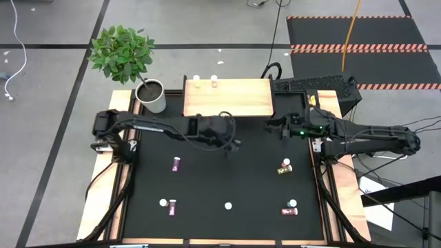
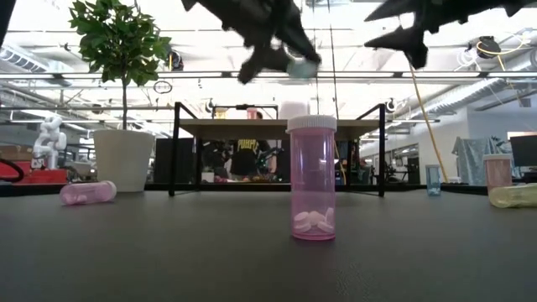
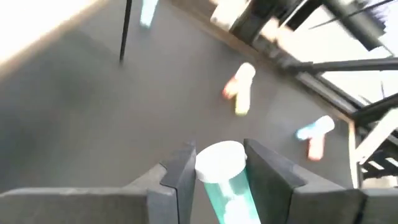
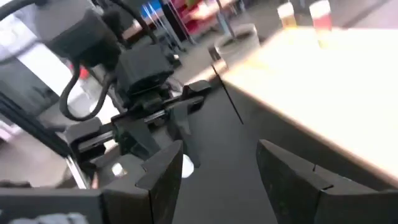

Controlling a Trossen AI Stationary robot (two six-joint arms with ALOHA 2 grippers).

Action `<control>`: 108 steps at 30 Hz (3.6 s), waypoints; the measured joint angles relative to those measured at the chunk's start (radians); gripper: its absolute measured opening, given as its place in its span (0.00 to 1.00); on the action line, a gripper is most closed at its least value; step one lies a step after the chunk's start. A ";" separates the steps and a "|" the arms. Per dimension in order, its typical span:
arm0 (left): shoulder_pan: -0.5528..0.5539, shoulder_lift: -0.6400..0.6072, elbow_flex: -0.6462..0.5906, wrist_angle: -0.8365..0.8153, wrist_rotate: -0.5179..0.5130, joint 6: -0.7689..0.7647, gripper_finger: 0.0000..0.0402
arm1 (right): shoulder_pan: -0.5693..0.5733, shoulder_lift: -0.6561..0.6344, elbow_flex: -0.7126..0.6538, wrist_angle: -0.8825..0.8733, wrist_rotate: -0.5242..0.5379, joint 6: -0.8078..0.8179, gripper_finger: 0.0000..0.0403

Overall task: Pick and place medicine bottles onto shelf by color
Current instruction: Put the middle blue pill bottle on the shelf

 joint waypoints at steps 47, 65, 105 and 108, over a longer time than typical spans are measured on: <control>0.157 -0.101 0.001 0.541 0.091 0.344 0.31 | -0.182 0.377 0.026 0.719 -0.421 0.106 0.40; 0.151 -0.101 0.001 0.540 0.090 0.381 0.31 | -0.181 0.404 0.026 0.735 -0.451 0.101 0.32; 0.201 -0.110 0.000 0.261 0.202 0.380 0.67 | -0.179 0.400 0.028 0.450 -0.226 -0.374 0.23; 0.214 -0.110 0.000 0.261 0.202 0.358 0.67 | -0.179 0.400 0.028 0.422 -0.198 -0.430 0.23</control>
